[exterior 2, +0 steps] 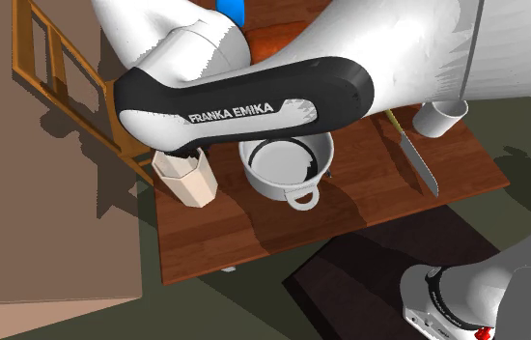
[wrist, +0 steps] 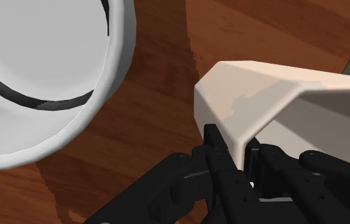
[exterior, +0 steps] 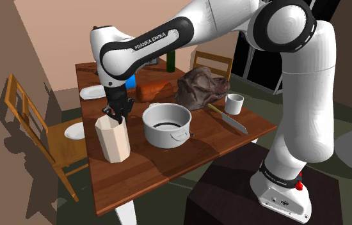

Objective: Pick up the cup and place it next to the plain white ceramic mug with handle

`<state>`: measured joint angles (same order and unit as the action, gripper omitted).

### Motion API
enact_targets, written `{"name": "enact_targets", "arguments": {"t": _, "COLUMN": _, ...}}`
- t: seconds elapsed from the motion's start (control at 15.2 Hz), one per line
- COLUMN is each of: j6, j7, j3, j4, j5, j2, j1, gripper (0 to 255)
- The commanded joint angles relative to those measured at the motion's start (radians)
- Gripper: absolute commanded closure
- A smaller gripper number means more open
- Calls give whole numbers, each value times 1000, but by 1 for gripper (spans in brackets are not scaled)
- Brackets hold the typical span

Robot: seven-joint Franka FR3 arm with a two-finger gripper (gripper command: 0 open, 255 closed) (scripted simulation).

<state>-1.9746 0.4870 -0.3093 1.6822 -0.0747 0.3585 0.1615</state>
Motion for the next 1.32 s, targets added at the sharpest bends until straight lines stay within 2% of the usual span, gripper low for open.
{"name": "enact_targets", "arguments": {"t": 0.0, "j6": 0, "j7": 0, "j3": 0, "j4": 0, "j5": 0, "j2": 0, "j1": 0, "gripper": 255}}
{"name": "enact_targets", "arguments": {"t": 0.26, "j6": 0, "j7": 0, "j3": 0, "j4": 0, "j5": 0, "j2": 0, "j1": 0, "gripper": 255}}
{"name": "enact_targets", "arguments": {"t": 1.25, "j6": 185, "j7": -5, "j3": -7, "j4": -145, "j5": 15, "j2": -42, "j1": 1, "gripper": 255}}
